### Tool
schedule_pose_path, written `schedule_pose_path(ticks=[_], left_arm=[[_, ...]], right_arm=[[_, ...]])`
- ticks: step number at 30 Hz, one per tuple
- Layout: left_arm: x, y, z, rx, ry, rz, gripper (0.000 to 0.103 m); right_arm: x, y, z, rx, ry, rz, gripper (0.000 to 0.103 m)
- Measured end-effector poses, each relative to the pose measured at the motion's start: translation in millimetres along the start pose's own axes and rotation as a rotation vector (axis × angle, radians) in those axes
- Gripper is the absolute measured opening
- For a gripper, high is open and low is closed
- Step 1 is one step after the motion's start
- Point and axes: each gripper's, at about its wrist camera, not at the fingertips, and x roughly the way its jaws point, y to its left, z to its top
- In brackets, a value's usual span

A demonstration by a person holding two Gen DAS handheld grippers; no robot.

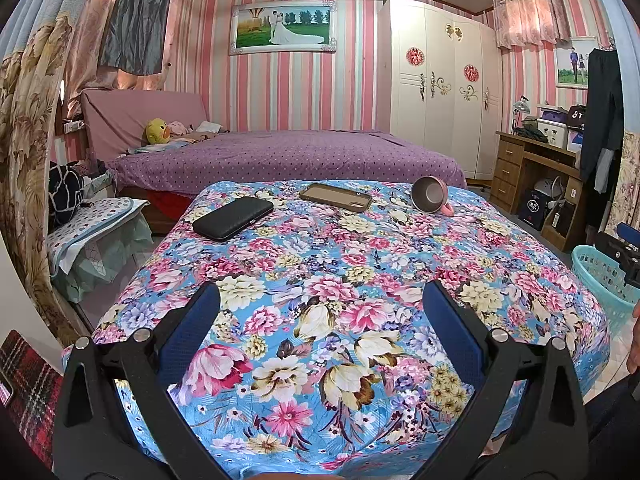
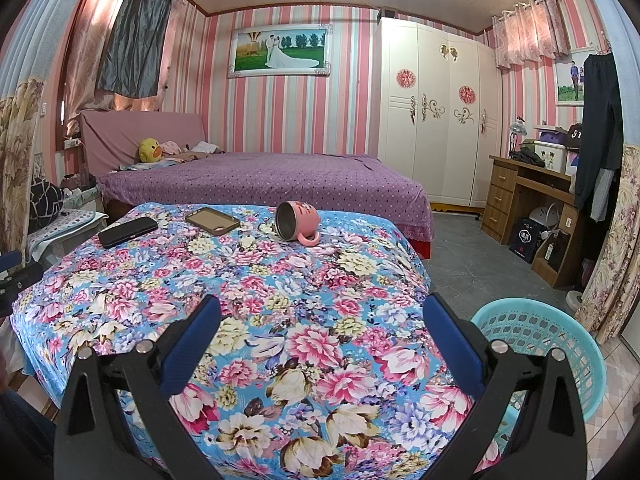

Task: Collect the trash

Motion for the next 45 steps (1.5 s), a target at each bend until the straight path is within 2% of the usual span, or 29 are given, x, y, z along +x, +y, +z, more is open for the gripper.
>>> schedule_pose_path(ticks=[45], left_arm=[[0.4, 0.1, -0.7, 0.001, 0.002, 0.0, 0.098]], right_arm=[[-0.3, 0.2, 0.3, -0.001, -0.001, -0.002, 0.098]])
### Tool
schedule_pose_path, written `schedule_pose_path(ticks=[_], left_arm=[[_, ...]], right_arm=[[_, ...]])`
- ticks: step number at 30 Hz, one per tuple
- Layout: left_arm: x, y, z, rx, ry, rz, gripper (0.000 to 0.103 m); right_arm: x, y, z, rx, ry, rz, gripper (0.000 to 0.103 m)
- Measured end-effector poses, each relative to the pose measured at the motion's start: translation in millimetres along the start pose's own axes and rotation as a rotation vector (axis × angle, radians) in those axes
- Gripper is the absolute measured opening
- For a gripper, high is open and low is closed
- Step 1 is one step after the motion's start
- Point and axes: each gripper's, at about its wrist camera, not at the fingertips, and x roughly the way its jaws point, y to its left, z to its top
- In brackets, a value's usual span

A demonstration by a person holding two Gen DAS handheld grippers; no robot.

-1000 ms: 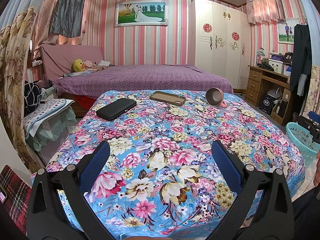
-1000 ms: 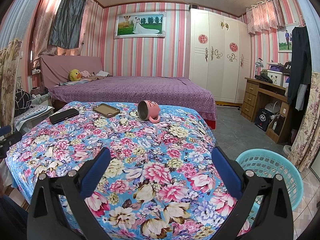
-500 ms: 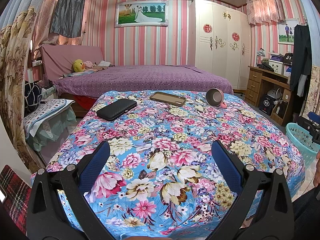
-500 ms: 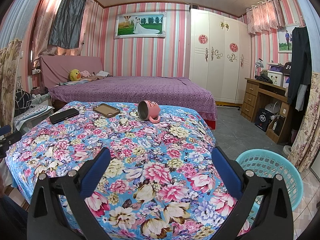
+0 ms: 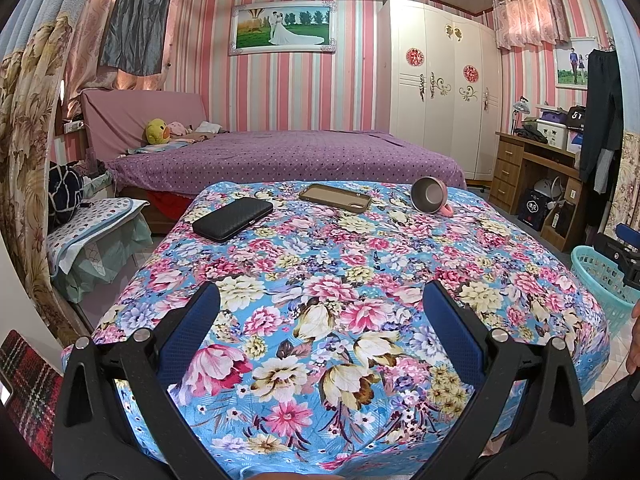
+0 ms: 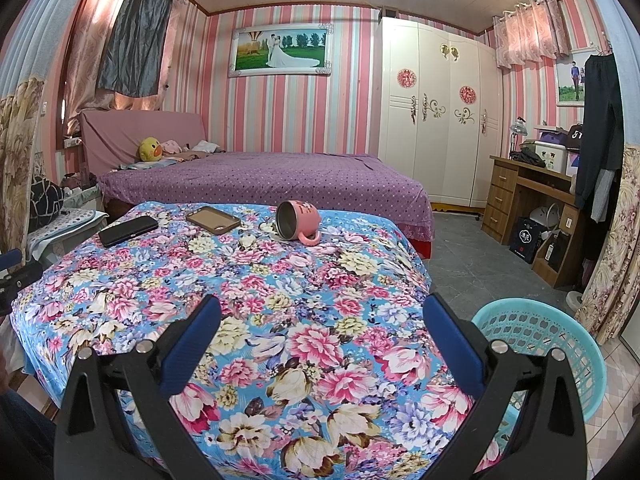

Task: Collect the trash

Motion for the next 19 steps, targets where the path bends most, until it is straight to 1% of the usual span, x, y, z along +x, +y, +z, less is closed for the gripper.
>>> schedule_pose_path(ticks=[6, 14, 19], left_arm=[[0.0, 0.5, -0.3, -0.006, 0.005, -0.007, 0.098], [0.7, -2.0, 0.0, 0.016, 0.004, 0.015, 0.098], [3.0, 0.9, 0.8, -0.002, 0.014, 0.014, 0.098]], right_arm=[[0.4, -0.2, -0.8, -0.002, 0.0, 0.002, 0.098], [1.4, 0.8, -2.4, -0.003, -0.001, 0.001, 0.098], [2.0, 0.6, -2.7, -0.002, 0.001, 0.001, 0.098]])
